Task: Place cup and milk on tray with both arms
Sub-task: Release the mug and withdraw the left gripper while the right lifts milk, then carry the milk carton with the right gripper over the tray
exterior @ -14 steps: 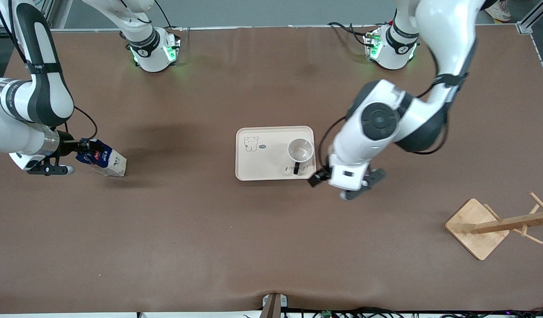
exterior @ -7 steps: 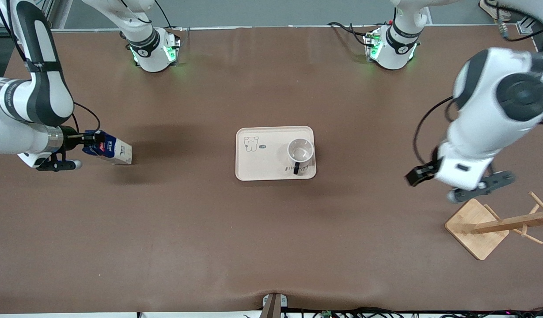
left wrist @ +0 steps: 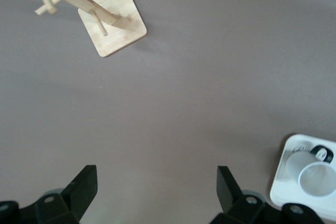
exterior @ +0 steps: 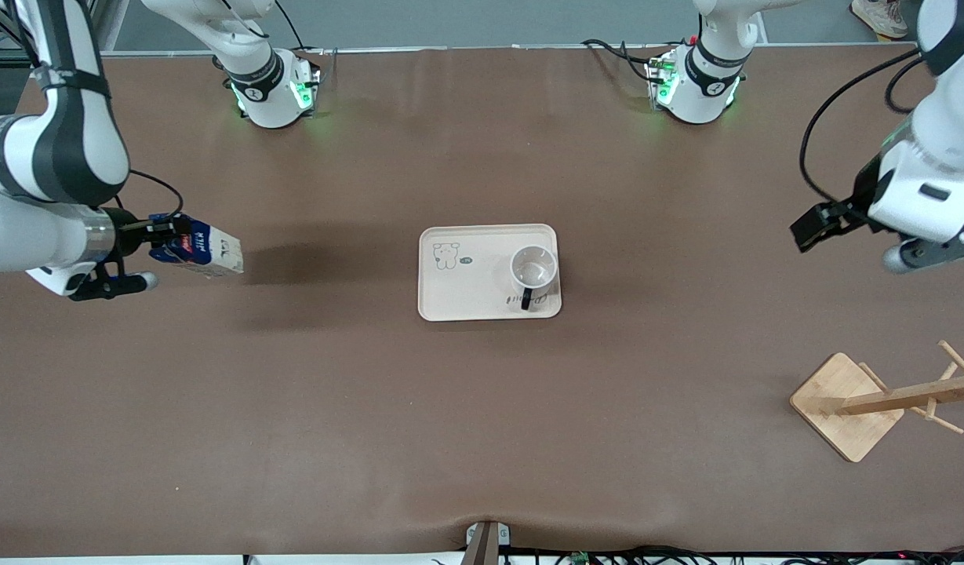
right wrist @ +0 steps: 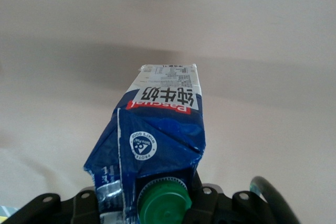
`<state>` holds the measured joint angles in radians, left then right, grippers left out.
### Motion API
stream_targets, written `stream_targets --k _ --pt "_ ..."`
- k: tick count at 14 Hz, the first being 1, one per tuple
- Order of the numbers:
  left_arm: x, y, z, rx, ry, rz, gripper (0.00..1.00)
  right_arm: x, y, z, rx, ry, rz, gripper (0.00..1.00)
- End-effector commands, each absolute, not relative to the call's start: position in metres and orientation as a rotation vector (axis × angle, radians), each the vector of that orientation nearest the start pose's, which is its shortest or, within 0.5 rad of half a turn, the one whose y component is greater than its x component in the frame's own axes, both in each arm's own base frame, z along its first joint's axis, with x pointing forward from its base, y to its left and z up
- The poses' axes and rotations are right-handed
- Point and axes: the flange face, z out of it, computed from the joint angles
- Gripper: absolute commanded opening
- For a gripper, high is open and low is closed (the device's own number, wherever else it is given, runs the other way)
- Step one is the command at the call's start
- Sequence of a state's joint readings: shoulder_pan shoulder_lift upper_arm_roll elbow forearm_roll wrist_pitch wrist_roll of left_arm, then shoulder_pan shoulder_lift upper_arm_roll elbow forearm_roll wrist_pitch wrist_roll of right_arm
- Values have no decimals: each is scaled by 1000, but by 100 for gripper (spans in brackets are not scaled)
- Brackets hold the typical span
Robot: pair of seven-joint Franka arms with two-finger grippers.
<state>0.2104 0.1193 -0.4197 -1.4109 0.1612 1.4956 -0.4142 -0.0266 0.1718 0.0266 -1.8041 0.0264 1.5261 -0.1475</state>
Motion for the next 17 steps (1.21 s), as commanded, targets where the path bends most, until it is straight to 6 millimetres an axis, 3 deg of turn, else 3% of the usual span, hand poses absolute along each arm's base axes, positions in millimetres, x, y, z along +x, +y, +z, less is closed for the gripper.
stream_targets --k 1,3,6,9,12,17 --pt "549 -78 654 -3013 -299 -20 100 549 70 455 -3038 -200 689 0" --pt "540 -81 654 -3015 -212 -7 100 547 107 468 -3043 -256 667 0" --pt "525 -48 665 -3090 -92 3 100 547 140 479 -2938 -250 615 0" --pt "523 -44 665 -3097 -98 -2 100 547 198 496 -2960 -203 566 0" --pt "526 -42 661 -3097 -107 8 100 548 274 478 -3012 -173 579 0" --pt "527 -40 659 -3097 -110 22 100 553 366 431 -3042 -47 437 0"
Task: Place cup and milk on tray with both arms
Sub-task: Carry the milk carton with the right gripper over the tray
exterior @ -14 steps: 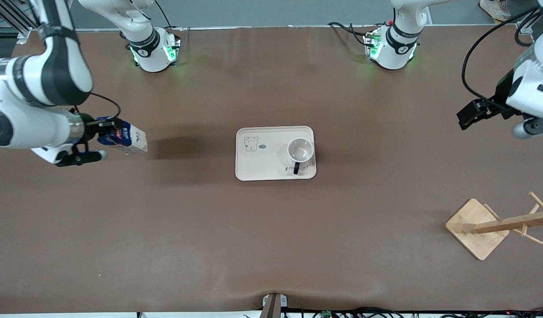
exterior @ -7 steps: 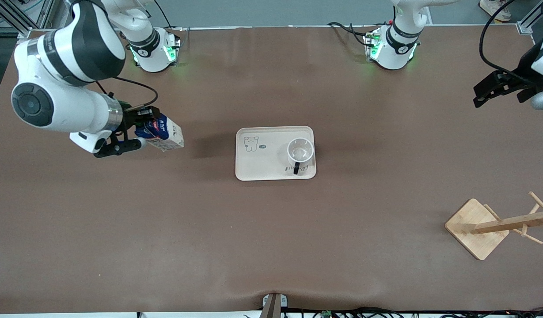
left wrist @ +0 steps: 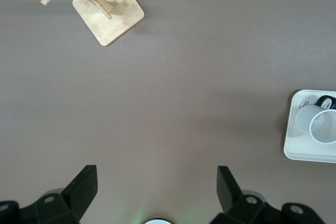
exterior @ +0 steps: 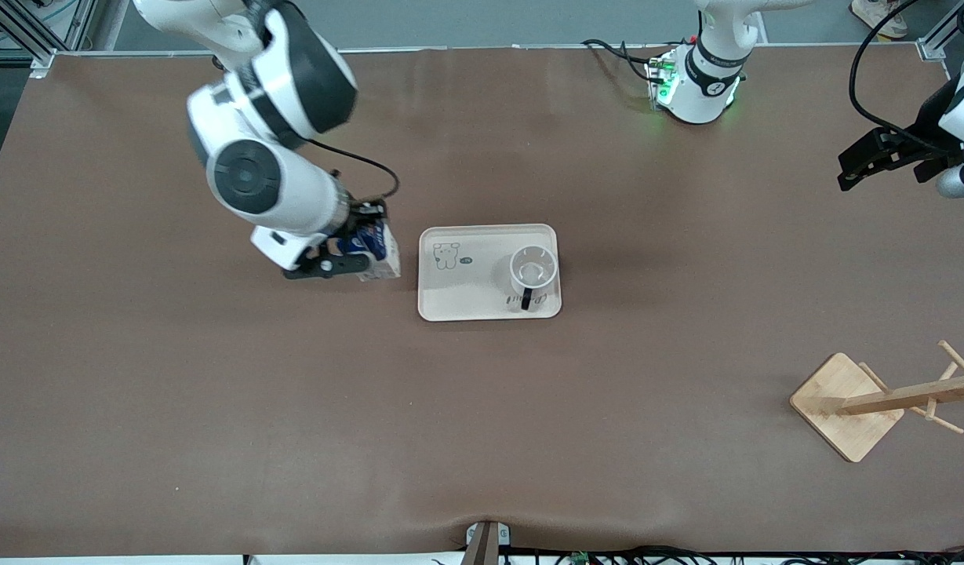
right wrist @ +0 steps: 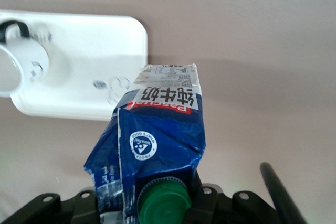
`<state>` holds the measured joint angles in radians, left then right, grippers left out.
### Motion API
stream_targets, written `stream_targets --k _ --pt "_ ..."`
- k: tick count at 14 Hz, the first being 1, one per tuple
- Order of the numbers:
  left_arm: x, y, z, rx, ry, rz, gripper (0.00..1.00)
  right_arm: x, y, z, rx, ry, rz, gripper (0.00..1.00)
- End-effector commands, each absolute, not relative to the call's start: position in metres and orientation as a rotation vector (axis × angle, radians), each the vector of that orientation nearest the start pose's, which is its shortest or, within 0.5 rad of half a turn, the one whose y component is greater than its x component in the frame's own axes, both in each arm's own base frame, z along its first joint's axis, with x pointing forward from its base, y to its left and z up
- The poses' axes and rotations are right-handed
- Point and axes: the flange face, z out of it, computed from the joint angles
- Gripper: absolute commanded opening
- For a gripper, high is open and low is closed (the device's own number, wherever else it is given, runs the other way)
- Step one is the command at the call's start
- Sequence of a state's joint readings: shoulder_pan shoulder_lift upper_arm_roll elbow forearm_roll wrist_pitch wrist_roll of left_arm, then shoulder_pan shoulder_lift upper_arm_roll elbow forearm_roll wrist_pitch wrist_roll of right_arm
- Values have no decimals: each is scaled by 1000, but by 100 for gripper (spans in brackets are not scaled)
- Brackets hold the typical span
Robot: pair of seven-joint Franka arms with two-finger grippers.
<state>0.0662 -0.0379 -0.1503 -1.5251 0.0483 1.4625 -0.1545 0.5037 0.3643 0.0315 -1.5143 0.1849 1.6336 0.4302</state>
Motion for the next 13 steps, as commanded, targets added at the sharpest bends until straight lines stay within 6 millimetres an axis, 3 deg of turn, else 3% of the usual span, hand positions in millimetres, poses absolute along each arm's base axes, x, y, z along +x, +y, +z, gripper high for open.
stream_targets --k 1,2,6,13 --pt "525 -40 655 -3094 -117 48 100 551 385 419 -3046 -61 428 0" --pt "525 -41 654 -3091 -127 66 100 548 404 407 -3053 -52 424 0" --pt "525 -34 655 -3091 -144 64 100 533 436 392 -3062 -85 410 0" --pt "525 -28 656 -3090 -144 60 100 529 459 357 -3055 -104 377 0"
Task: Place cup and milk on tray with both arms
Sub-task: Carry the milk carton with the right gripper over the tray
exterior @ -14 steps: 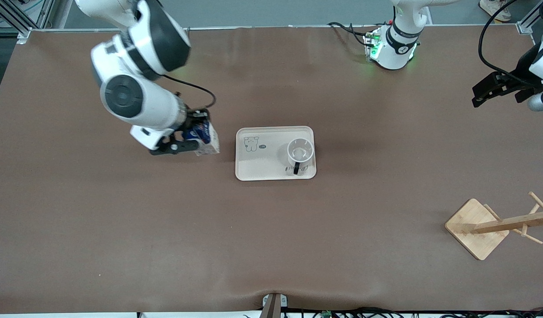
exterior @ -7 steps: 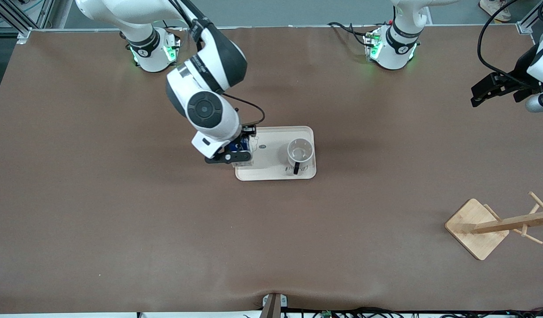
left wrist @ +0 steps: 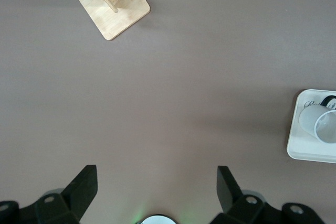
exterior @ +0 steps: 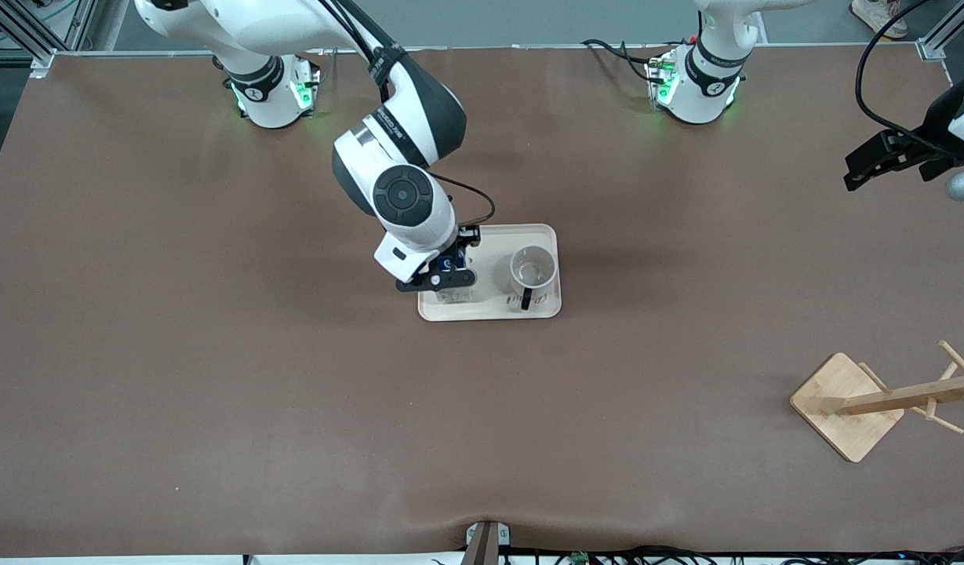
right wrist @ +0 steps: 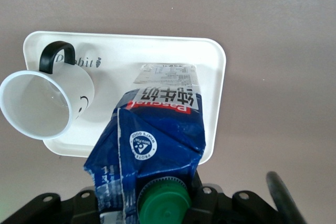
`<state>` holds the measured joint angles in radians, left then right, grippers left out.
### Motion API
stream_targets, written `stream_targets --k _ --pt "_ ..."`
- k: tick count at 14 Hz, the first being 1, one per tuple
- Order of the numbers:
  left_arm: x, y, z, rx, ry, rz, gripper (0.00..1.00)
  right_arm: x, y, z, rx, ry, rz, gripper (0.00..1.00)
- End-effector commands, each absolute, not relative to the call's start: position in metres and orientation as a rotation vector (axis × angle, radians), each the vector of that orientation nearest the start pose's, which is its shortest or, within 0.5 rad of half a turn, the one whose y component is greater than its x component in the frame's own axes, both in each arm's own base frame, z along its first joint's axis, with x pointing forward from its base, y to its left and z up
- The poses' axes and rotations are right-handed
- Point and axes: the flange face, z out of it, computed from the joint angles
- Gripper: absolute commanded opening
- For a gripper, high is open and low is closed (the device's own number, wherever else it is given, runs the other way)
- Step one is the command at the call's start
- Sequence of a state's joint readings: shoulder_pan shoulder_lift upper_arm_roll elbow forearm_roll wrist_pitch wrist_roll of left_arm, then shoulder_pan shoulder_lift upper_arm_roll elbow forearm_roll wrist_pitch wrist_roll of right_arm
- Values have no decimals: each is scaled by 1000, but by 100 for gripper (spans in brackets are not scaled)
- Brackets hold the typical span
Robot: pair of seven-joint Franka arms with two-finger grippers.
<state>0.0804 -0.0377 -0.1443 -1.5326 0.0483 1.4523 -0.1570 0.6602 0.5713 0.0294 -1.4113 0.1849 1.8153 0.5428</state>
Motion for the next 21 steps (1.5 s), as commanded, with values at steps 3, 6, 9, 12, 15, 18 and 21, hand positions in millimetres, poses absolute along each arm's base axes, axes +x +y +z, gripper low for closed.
stream_targets --k 3,6,9,12,15,18,21 --pt "526 -29 655 -3090 -142 62 100 527 456 354 -3062 -78 405 0" --pt "529 -32 652 -3089 -132 69 100 527 456 347 -3067 -55 420 0" --pt "527 -34 654 -3091 -125 64 100 526 455 334 -3077 -51 448 0" --pt "526 -33 655 -3090 -127 64 100 524 455 328 -3080 -49 464 0" --pt "526 -33 656 -3091 -127 60 100 524 456 328 -3079 -45 461 21" --pt "526 -33 657 -3091 -127 55 100 524 457 329 -3091 -36 442 100" --pt "526 -33 658 -3091 -130 53 100 520 463 331 -3099 -61 426 100"
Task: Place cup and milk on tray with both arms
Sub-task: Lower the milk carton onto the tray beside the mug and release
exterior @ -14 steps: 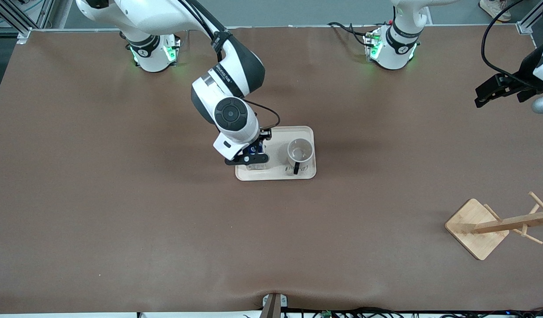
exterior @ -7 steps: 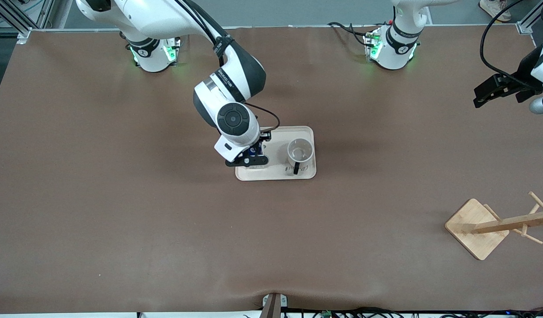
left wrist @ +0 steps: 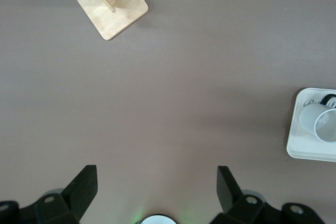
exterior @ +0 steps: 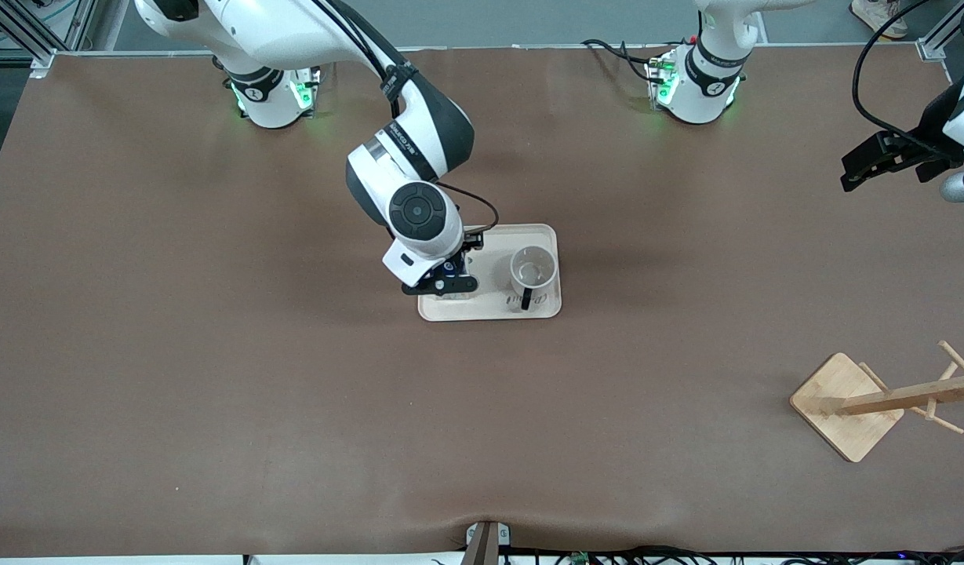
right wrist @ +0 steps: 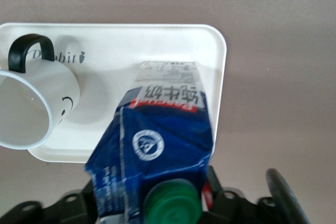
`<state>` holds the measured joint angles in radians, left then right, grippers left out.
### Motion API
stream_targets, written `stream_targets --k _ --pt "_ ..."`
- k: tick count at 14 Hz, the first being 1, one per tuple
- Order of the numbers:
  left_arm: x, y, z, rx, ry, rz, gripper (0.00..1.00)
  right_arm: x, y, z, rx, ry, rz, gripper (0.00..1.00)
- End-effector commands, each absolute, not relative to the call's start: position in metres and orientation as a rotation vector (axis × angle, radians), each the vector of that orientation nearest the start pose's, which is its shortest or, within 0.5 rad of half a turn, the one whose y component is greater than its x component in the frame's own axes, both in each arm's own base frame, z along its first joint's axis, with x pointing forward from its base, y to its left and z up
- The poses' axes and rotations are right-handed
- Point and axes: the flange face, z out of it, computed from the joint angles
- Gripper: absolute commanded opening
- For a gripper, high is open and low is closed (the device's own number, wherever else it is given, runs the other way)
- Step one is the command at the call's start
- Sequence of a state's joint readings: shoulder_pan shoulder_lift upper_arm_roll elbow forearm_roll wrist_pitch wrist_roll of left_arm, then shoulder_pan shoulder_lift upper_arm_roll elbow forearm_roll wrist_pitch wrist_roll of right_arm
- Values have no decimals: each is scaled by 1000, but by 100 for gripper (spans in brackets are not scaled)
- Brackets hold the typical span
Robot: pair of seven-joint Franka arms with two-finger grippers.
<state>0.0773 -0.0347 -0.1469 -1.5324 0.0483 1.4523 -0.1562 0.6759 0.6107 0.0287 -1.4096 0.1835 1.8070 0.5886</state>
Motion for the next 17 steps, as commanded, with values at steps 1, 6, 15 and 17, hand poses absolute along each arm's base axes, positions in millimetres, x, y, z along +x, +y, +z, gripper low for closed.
stream_targets --k 1,6,15,17 --pt "526 -33 658 -3091 -130 53 100 521 463 332 -3097 -58 425 100" --pt "526 -33 658 -3091 -127 53 100 525 469 357 -3067 -70 379 100" --pt "524 -34 660 -3091 -135 48 100 537 446 432 -3055 -54 365 100" --pt "525 -34 659 -3090 -139 50 100 539 437 445 -3054 -41 362 100"
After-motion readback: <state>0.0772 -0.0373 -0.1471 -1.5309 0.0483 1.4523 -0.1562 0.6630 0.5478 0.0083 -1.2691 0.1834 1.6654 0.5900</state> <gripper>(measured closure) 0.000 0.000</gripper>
